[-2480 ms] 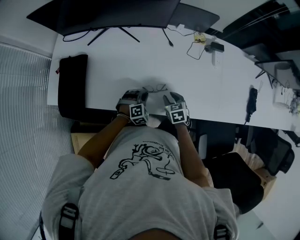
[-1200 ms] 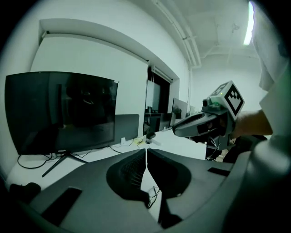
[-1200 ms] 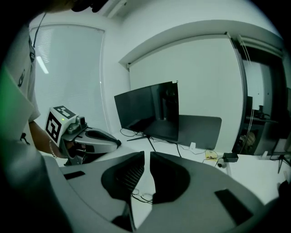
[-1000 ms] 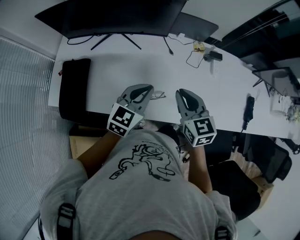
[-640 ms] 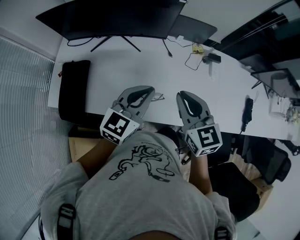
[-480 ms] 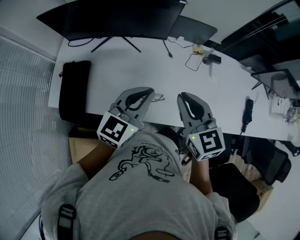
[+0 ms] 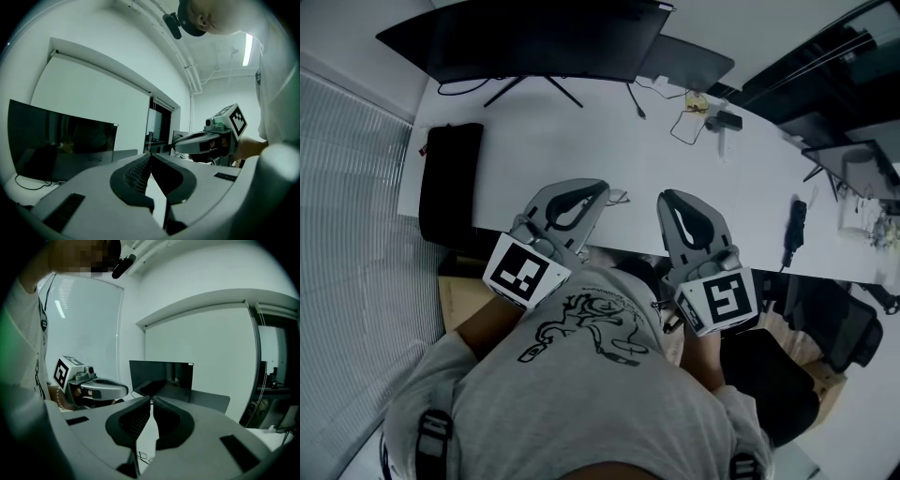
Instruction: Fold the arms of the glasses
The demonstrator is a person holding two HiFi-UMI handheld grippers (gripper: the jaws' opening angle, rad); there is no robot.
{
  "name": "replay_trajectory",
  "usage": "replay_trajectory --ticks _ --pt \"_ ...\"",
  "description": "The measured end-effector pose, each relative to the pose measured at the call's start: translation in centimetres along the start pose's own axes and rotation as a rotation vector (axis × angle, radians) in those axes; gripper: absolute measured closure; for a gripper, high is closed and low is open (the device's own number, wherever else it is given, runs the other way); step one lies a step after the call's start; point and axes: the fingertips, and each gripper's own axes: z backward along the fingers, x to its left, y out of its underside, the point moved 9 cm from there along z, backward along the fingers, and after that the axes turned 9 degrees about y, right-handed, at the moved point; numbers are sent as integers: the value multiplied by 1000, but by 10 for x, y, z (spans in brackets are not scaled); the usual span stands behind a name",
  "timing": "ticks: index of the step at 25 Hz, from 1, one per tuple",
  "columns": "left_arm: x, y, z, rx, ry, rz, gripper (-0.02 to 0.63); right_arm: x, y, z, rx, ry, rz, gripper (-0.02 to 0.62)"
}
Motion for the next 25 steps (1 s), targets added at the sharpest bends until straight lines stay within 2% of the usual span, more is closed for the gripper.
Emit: replay_trajectory --ticks 25 --pt "0 2 6 24 0 -9 583 2 -1 1 8 23 28 568"
